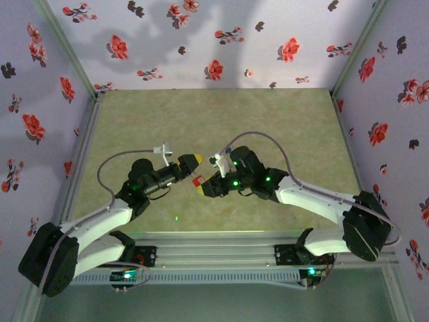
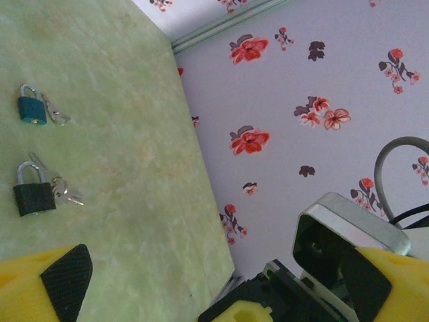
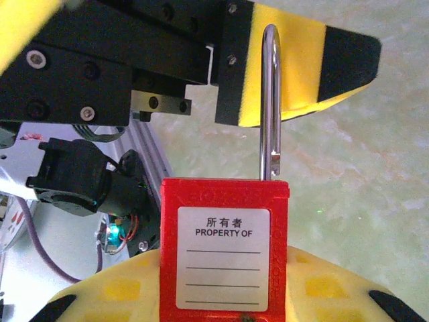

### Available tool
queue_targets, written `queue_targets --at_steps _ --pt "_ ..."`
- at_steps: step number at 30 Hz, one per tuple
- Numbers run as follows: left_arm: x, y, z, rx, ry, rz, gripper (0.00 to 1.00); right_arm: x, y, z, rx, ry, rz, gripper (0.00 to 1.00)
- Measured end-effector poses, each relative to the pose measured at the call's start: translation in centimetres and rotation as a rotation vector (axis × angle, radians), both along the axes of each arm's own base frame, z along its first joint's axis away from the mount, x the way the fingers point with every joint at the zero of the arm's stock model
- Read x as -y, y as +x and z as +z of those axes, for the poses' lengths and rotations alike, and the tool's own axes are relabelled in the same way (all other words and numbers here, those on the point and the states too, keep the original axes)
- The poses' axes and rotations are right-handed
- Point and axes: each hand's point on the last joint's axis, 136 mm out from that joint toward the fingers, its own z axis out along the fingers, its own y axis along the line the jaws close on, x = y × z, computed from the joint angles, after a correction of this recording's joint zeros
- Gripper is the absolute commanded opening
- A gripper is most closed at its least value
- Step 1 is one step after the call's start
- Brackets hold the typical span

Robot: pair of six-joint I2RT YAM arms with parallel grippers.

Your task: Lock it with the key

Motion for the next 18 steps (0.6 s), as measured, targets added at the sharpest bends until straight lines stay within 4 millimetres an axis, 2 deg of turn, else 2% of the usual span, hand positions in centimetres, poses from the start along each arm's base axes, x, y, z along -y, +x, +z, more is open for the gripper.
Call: queue_targets --at_steps 18 --pt "-0.59 -0.87 -0.19 0.013 0.045 -0.006 0.83 0.28 0.11 -0.74 0.004 -0.033 -0.010 0.00"
